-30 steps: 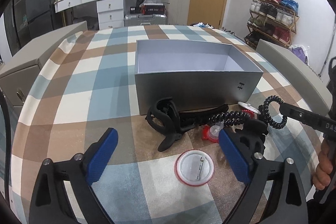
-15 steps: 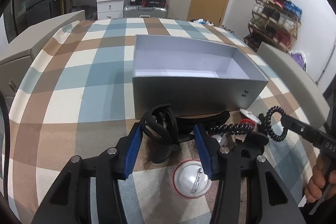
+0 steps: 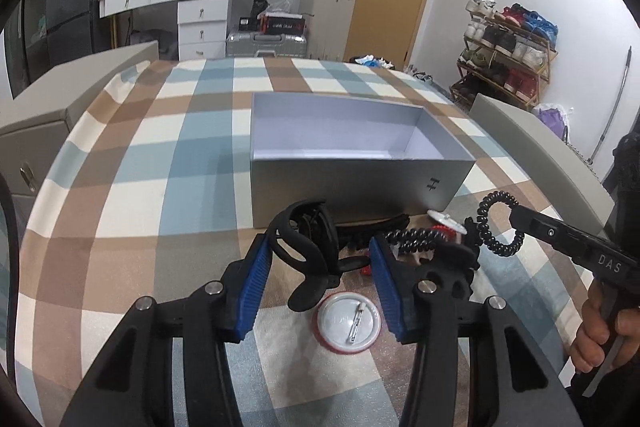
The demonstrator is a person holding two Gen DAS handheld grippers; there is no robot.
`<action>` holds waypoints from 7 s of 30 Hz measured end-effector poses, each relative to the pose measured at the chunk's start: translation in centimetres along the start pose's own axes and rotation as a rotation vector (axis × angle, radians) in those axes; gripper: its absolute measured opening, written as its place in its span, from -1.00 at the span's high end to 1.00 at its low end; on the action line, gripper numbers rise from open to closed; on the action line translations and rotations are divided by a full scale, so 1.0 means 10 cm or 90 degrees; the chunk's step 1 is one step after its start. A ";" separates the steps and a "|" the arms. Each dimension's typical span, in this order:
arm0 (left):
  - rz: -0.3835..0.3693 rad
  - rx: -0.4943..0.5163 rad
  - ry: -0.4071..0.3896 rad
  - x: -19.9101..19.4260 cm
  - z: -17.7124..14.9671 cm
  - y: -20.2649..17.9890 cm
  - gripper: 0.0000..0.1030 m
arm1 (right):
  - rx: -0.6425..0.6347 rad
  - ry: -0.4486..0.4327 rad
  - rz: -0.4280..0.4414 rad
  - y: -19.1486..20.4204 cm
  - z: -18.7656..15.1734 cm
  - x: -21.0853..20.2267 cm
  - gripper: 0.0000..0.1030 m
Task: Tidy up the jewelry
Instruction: 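Carry the coiled hair tie with the right gripper over the box while the left carries the claw clip, then open the right gripper dropping the hair tie into the box while the left releases the claw clip, then pull both tools back from the box toward the remaining accessories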
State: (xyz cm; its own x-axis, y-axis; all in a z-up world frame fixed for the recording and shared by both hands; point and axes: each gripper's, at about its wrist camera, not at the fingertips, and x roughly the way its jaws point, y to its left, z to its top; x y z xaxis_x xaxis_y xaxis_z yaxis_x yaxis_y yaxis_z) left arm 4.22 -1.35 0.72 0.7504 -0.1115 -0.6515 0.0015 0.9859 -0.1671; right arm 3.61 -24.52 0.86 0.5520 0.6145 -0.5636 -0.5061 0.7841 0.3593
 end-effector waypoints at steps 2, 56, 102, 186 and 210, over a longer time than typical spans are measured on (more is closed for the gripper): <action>0.002 0.009 -0.013 -0.03 0.03 -0.01 0.14 | -0.005 -0.004 -0.003 0.03 0.02 0.00 0.83; 0.048 0.029 -0.091 0.20 0.54 0.09 0.14 | -0.001 -0.027 0.003 0.23 0.81 0.43 0.82; 0.008 0.101 0.026 0.43 0.44 -0.07 0.12 | -0.018 0.068 -0.001 0.27 0.62 0.81 0.81; 0.058 0.092 -0.043 -0.02 -0.23 -0.05 -0.98 | -0.134 0.161 -0.093 0.21 -0.10 0.53 -0.78; 0.059 0.094 -0.040 -0.04 -0.23 -0.06 -0.98 | -0.105 0.148 -0.135 0.09 -0.03 0.46 -0.76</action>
State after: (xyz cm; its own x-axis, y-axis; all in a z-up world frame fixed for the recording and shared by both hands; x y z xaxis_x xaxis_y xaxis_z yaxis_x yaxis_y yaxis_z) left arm 2.41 -2.17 -0.69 0.7919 -0.0162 -0.6105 0.0241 0.9997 0.0047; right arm 5.50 -21.04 -1.59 0.5000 0.3878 -0.7743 -0.5066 0.8562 0.1017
